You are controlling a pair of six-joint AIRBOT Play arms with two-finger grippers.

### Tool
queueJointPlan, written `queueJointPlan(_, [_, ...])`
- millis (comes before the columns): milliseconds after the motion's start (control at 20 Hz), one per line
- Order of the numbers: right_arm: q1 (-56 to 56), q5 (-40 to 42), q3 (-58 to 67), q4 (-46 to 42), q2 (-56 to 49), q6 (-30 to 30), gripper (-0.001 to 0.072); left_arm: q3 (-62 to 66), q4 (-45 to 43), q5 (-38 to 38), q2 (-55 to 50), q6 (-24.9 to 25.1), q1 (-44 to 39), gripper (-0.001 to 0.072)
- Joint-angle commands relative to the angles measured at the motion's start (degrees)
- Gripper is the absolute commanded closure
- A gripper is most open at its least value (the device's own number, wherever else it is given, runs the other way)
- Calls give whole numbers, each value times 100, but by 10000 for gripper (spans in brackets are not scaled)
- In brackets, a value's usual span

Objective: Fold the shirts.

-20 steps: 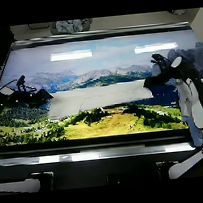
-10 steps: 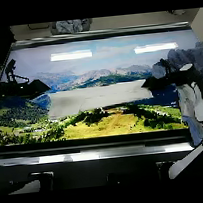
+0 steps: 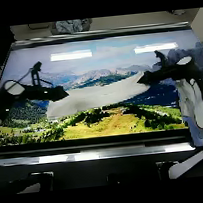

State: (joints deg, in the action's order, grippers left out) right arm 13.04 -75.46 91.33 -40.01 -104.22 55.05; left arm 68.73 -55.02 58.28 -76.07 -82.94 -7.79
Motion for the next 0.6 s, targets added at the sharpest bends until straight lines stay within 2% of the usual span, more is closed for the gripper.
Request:
queueJointPlan(0, [-9, -455, 0, -61, 918, -107, 679, -415, 988, -1045, -472, -396, -704, 601])
queueJointPlan(100, [-13, -706, 0, -133, 1440, -79, 679, -417, 1816, -1508, -979, -387, -1215, 616])
queueJointPlan(250, [-13, -1043, 0, -133, 2081, 105, 678, -205, 2531, -2068, -1665, -306, -1915, 638])
queueJointPlan(400, [-13, -1346, 0, -168, 2583, 291, 677, 343, 3215, -2090, -2284, 61, -2441, 648])
queueJointPlan(550, [-13, -1620, 2, -319, 3005, 382, 677, 949, 3414, -2087, -2765, 66, -2743, 672])
